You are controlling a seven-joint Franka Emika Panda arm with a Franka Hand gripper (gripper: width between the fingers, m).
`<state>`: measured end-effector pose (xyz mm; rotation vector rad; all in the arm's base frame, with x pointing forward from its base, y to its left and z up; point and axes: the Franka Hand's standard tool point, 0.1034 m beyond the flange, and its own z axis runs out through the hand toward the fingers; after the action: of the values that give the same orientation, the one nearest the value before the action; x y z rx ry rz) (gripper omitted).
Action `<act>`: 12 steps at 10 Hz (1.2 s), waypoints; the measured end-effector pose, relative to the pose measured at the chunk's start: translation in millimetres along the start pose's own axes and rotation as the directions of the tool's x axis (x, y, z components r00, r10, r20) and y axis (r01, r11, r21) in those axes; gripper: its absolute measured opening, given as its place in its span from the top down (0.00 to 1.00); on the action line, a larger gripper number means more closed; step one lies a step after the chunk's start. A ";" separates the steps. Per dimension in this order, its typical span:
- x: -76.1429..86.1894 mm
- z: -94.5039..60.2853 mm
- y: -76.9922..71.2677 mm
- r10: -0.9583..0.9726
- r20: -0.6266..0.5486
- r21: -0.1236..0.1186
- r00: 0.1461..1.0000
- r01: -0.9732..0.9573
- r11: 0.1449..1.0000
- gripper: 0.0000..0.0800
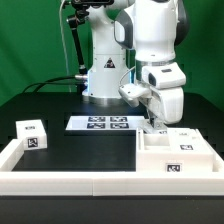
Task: Assemble cabinet
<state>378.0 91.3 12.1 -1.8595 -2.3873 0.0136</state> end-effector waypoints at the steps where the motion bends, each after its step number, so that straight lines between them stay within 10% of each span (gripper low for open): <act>1: -0.1 0.0 0.0 0.000 0.000 0.000 1.000 0.000 1.000 0.91; 7: -29.5 -51.6 3.7 0.223 0.084 0.037 0.971 -0.227 0.973 0.91; 12: -33.9 -53.2 6.2 0.232 0.086 0.045 0.969 -0.237 0.971 0.91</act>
Offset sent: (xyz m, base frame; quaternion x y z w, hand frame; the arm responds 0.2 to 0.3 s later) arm 0.0065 -0.0188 0.0358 0.0268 -0.0338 0.1064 0.9934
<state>397.3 56.6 61.5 -2.1421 -2.1754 0.1762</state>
